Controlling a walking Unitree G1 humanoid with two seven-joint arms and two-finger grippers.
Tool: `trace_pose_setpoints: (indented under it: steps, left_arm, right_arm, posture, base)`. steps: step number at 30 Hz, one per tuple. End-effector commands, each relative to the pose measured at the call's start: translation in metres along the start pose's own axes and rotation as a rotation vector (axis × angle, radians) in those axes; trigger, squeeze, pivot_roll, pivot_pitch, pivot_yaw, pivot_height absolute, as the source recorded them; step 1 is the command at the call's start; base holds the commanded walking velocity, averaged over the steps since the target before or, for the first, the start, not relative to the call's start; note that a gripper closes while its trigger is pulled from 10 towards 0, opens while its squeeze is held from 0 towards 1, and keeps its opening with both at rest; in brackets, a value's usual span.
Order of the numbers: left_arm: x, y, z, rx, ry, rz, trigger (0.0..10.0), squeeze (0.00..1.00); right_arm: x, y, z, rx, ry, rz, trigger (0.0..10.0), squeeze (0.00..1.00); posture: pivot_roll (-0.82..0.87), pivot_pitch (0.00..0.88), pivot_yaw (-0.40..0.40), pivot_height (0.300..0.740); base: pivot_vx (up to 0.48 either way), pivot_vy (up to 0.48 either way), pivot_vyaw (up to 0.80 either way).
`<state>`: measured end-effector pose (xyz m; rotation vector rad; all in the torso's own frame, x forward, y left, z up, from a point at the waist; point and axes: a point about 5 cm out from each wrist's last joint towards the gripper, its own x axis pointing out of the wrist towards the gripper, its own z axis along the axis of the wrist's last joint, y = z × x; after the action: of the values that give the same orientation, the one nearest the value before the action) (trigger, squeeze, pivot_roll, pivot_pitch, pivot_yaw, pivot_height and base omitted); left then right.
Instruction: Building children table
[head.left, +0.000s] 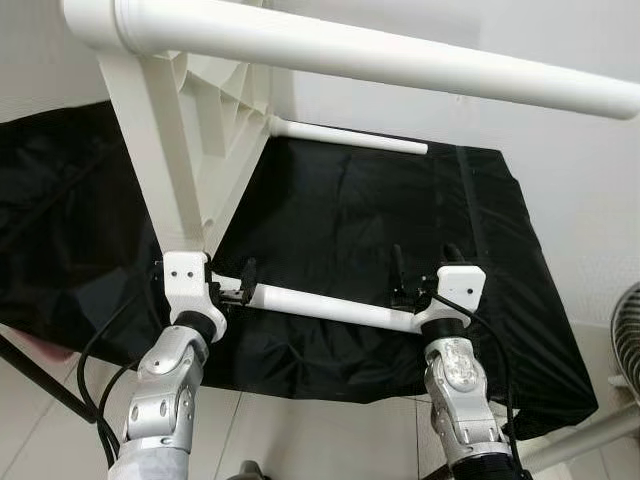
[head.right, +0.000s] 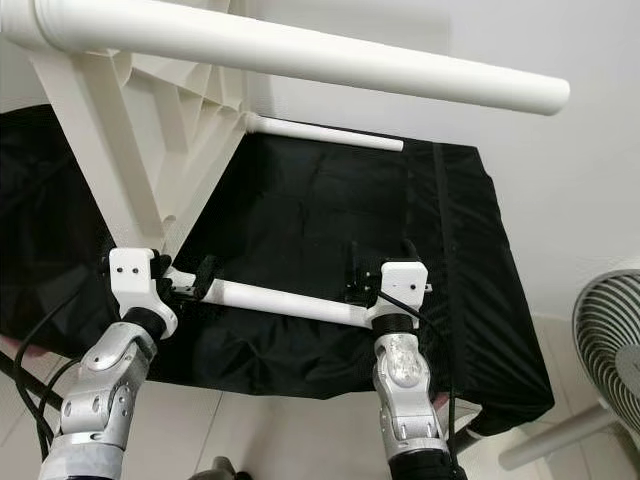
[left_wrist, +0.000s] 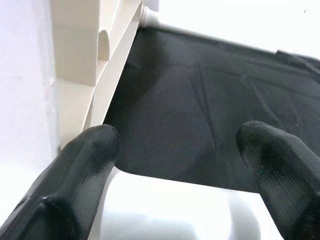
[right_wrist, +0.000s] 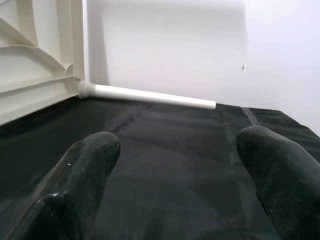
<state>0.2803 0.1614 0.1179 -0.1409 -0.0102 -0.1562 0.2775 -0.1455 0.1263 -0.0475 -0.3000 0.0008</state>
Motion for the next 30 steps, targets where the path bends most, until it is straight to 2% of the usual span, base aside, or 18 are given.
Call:
trace_pose_setpoints:
  steps: [1,5,7,8,11,12,16,30]
  left_arm:
    - [-0.004,0.010,-0.005,0.016,0.003,0.094,10.0,0.00]
    - [-0.003,0.010,-0.001,0.034,-0.021,0.089,10.0,0.00]
    - [-0.005,0.010,0.011,0.044,-0.065,0.102,10.0,0.00]
    - [-0.010,0.010,0.013,0.048,-0.069,0.114,10.0,0.00]
    - [-0.014,0.010,0.013,0.038,-0.067,0.119,10.0,0.00]
    - [-0.022,0.007,0.011,0.027,-0.055,0.111,10.0,0.00]
    - [-0.027,0.006,0.009,0.054,-0.042,0.102,10.0,0.00]
    - [-0.021,0.013,0.014,0.076,-0.056,0.113,10.0,0.00]
  right_arm:
    - [0.003,-0.003,-0.003,-0.009,0.024,0.007,10.0,0.00]
    - [0.006,-0.005,0.000,-0.014,0.015,0.012,10.0,0.00]
    - [0.007,-0.012,0.006,-0.026,0.006,0.002,10.0,0.00]
    - [0.004,-0.014,0.008,-0.028,0.005,0.000,10.0,0.00]
    - [0.000,-0.015,0.009,-0.031,0.007,0.001,10.0,0.00]
    - [-0.007,-0.016,0.011,-0.033,0.013,0.000,10.0,0.00]
    - [-0.012,-0.016,0.014,-0.032,0.014,-0.004,10.0,0.00]
    - [-0.010,-0.012,0.015,-0.020,0.008,-0.011,10.0,0.00]
  posture:
    - [0.13,0.048,-0.023,0.740]
    - [0.13,0.067,-0.029,0.740]
    - [0.12,0.097,-0.037,0.740]
    - [0.11,0.127,-0.026,0.740]
    - [0.11,0.138,-0.019,0.740]
    - [0.11,0.161,-0.012,0.740]
    - [0.10,0.174,0.000,0.740]
    - [0.10,0.137,0.023,0.740]
  base:
    - [0.000,0.000,0.00]
    - [0.000,0.000,0.00]
    - [0.000,0.000,0.00]
    - [0.000,0.000,0.00]
    - [0.000,0.000,0.00]
    - [0.000,0.000,0.00]
    - [0.000,0.000,0.00]
    - [0.000,0.000,0.00]
